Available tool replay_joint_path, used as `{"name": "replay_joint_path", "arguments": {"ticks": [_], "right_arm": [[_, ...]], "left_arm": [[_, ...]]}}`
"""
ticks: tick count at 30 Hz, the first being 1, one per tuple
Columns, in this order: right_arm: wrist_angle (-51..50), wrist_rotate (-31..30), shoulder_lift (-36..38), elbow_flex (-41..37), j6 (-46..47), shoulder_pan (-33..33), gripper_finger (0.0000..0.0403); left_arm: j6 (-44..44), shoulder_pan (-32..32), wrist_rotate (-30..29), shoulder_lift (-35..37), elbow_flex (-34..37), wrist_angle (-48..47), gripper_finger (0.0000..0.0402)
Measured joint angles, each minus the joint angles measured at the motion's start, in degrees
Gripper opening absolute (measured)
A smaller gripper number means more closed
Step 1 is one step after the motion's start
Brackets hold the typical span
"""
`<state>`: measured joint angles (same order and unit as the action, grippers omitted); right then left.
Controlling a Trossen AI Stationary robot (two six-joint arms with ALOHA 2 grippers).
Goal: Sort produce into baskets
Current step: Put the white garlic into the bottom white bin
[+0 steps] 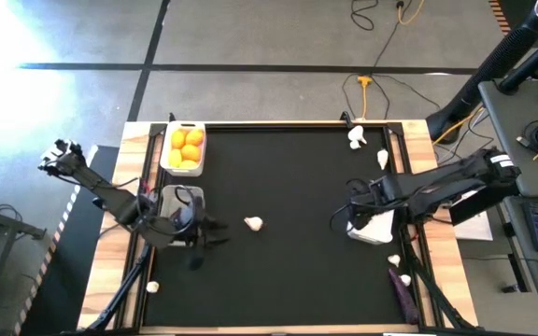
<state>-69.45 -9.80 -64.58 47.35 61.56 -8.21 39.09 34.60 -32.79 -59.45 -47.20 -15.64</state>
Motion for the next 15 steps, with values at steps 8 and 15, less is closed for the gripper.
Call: {"name": "replay_joint_path", "arguments": {"ticks": [8,15], "right_arm": [[17.52,-12.64,-4.83,14.37,-16.41,-2.30,0.0290],[47.76,-10.97,-20.06,20.26,-42.33,-2.25,0.0291]], "left_arm": [[4.64,-0.02,9.35,0.43,-0.02,-4.20,0.0168],[8.94,2.72,12.72,1.66,-0.02,-6.61,0.0168]]}}
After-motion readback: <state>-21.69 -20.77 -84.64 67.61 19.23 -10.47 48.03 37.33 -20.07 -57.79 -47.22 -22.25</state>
